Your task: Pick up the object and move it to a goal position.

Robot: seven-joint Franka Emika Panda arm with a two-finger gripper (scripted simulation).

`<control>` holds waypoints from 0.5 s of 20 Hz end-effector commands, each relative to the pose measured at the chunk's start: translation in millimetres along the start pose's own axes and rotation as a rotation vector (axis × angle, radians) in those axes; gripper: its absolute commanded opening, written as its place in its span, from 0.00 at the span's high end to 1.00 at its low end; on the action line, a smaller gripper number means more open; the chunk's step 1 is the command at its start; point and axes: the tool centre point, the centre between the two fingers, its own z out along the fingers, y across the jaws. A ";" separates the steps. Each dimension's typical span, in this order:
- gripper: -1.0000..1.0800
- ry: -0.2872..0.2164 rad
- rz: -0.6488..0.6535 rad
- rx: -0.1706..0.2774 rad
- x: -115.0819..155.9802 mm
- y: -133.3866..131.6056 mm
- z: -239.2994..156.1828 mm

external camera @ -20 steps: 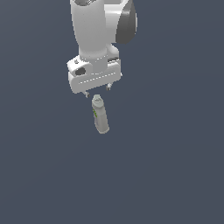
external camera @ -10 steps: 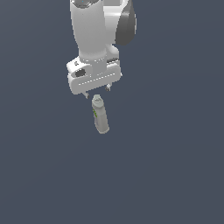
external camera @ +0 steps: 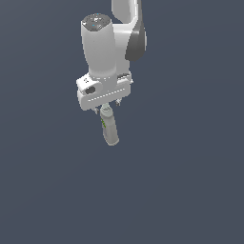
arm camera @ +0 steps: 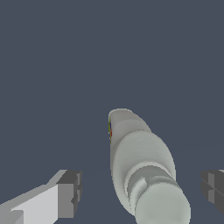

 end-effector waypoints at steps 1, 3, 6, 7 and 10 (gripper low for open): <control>0.04 0.001 -0.001 0.000 0.4 0.1 7.4; 0.04 0.001 -0.001 0.000 0.8 0.4 10.0; 1.00 0.001 -0.001 0.000 0.9 0.5 10.3; 1.00 0.001 -0.001 0.000 0.9 0.5 10.3; 1.00 0.001 -0.001 0.000 0.9 0.5 10.3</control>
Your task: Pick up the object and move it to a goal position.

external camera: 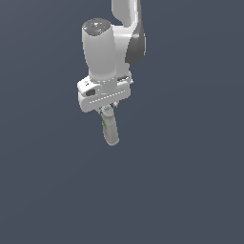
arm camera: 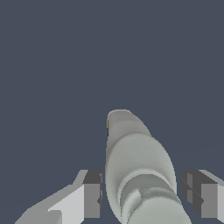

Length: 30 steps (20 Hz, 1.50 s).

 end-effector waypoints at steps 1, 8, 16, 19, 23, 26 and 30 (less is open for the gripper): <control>1.00 -0.003 -0.001 0.002 -0.6 -0.6 1.7; 1.00 0.000 0.000 0.000 -0.2 -2.9 -0.2; 1.00 -0.002 -0.001 0.000 -2.1 -41.0 -4.1; 1.00 -0.002 -0.001 0.000 -2.9 -63.5 -6.5; 1.00 -0.003 -0.001 0.000 -3.2 -85.2 -9.0; 1.00 -0.003 -0.001 0.000 -3.1 -93.4 -9.8; 1.00 -0.011 -0.002 0.004 -4.6 -94.4 -6.0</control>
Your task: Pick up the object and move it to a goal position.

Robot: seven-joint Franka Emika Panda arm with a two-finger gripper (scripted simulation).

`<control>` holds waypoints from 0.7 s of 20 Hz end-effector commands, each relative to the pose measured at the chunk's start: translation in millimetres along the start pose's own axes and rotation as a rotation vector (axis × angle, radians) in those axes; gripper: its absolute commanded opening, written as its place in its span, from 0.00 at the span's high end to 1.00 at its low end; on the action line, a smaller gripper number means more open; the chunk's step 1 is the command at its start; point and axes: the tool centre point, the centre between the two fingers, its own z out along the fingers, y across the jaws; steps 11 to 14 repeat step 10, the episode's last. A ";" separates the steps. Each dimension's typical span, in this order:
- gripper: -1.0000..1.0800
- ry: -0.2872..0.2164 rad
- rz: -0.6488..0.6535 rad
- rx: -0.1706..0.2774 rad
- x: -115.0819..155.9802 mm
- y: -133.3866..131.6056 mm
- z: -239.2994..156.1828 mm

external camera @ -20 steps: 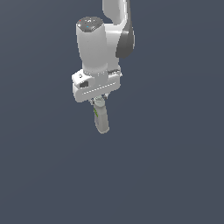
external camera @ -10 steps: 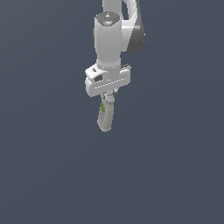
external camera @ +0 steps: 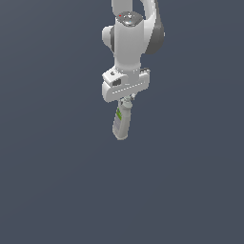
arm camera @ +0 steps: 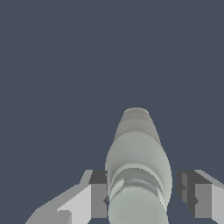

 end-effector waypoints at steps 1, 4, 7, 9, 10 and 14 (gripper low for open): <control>1.00 0.000 0.000 0.000 0.1 -1.7 -0.6; 1.00 0.000 0.000 0.000 0.6 -11.0 -3.8; 1.00 0.000 0.000 0.000 0.9 -22.8 -7.8; 1.00 0.000 0.000 0.000 0.9 -26.2 -8.9; 1.00 0.000 0.000 0.000 0.9 -26.7 -9.1; 1.00 0.000 0.000 0.000 0.9 -26.7 -9.1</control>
